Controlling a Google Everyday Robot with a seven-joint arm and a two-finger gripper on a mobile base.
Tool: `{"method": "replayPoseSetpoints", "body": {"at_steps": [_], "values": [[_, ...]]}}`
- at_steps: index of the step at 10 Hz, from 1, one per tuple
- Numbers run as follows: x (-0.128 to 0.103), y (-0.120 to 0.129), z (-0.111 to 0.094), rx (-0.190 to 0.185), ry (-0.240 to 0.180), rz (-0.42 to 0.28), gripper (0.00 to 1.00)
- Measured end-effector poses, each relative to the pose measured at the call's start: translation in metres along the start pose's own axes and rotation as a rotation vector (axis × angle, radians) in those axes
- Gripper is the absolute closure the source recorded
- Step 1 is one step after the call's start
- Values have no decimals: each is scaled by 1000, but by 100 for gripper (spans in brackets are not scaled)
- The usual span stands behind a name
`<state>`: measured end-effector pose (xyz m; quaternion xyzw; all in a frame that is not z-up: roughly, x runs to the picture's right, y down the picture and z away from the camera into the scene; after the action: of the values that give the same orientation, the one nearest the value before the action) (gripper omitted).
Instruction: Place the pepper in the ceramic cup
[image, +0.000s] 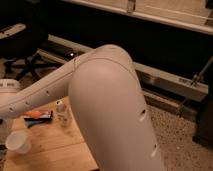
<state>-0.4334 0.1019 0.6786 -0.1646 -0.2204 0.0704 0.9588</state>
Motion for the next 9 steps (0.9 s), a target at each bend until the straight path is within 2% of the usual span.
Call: {"method": "replayPoseSetpoints", "body": {"at_steps": [5, 7, 9], "values": [[-35, 12, -6, -59, -156, -48, 100], [-34, 20, -9, -92, -179, -53, 100], [-31, 50, -10, -176, -169, -76, 100]]}}
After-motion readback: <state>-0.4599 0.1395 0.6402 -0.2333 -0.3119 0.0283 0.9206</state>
